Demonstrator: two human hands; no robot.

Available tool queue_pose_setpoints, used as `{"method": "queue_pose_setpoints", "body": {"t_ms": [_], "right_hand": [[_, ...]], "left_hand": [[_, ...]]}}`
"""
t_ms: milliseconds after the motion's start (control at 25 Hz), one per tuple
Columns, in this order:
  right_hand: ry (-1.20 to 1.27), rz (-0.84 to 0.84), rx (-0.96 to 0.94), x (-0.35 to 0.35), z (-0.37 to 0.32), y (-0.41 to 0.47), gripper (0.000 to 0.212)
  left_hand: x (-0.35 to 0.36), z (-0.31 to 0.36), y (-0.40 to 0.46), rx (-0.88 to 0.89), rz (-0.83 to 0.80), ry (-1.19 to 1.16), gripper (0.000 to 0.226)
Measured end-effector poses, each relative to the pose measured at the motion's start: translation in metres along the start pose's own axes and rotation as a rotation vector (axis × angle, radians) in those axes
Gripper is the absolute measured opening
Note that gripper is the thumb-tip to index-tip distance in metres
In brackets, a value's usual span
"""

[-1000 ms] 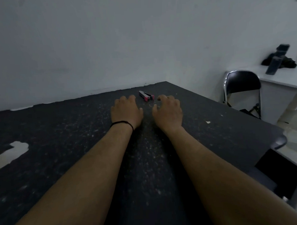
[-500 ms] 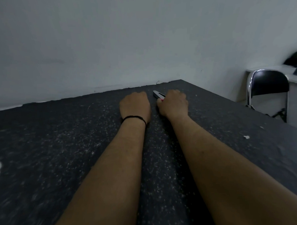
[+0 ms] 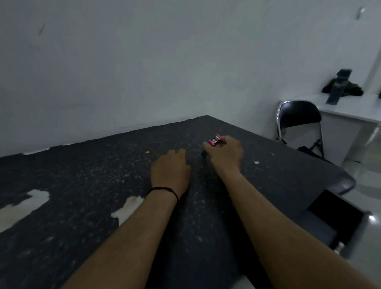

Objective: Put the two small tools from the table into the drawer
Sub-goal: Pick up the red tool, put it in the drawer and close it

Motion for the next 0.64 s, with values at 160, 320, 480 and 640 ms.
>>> {"method": "queue_pose_setpoints", "body": {"t_ms": [160,320,480,640], "right_hand": [[0.077,-0.075,-0.115,-0.065,-0.026,-0.035,0.020],[0.117,-0.082,-0.093,-0.132,-0.033,-0.065,0.019],[0.264,-0.090,-0.073,-0.190,-0.030,-0.087,0.022],[0.216,-0.056,-0.092,-0.230,-0.013,-0.092,0.015]], "left_hand": [[-0.021,0.043,-0.061,0.144,-0.057,-0.155,0.050],[-0.041,0.088,-0.116,0.244,-0.057,-0.255,0.029],[-0.057,0.127,-0.153,0.275,-0.071,-0.342,0.024],[-0.043,0.156,-0.173,0.356,-0.173,-0.275,0.028]]}}
Point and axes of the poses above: each hand's wrist, its own y-axis towards the middle knuckle, its own x-axis out of the palm, z = x × y, the point moved 7 cm from there along y, towards the middle knuckle, and after that the axes turned 13 degrees about -x, right-handed, at the moved point
